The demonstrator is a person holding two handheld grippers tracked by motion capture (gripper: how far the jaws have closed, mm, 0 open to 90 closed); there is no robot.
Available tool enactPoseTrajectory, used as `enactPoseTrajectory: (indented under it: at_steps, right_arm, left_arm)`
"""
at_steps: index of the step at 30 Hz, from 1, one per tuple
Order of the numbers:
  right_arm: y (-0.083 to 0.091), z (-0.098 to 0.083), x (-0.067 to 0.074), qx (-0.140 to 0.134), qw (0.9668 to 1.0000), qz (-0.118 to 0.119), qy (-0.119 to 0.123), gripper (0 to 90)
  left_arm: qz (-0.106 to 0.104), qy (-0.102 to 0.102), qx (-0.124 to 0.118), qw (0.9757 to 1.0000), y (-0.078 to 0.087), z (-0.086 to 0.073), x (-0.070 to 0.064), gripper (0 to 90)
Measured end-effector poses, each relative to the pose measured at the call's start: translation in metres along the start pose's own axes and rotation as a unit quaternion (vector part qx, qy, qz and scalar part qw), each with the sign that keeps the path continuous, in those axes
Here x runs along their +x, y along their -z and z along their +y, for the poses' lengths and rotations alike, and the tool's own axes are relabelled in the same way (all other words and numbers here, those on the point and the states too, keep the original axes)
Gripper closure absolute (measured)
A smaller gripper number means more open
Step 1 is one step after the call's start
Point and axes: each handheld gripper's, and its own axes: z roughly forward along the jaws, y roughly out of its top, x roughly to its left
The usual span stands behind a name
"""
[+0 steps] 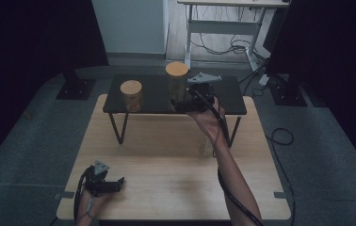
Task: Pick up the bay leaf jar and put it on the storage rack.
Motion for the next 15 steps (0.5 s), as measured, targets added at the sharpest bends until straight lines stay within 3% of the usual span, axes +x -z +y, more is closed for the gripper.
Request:
enactPoseTrajectory:
  at_steps: [7, 15]
  right_arm:
    - [0.005, -0.004, 0.000, -0.002, 0.9999, 0.002, 0.014, 3.3]
    - [0.011, -0.011, -0.002, -0.004, 0.9999, 0.004, 0.010, 3.4]
  left_arm:
    - [0.000, 0.001, -0.001, 1.0000, 0.000, 0.000, 0.000, 3.2]
    - [0.000, 0.001, -0.001, 1.0000, 0.000, 0.000, 0.000, 3.2]
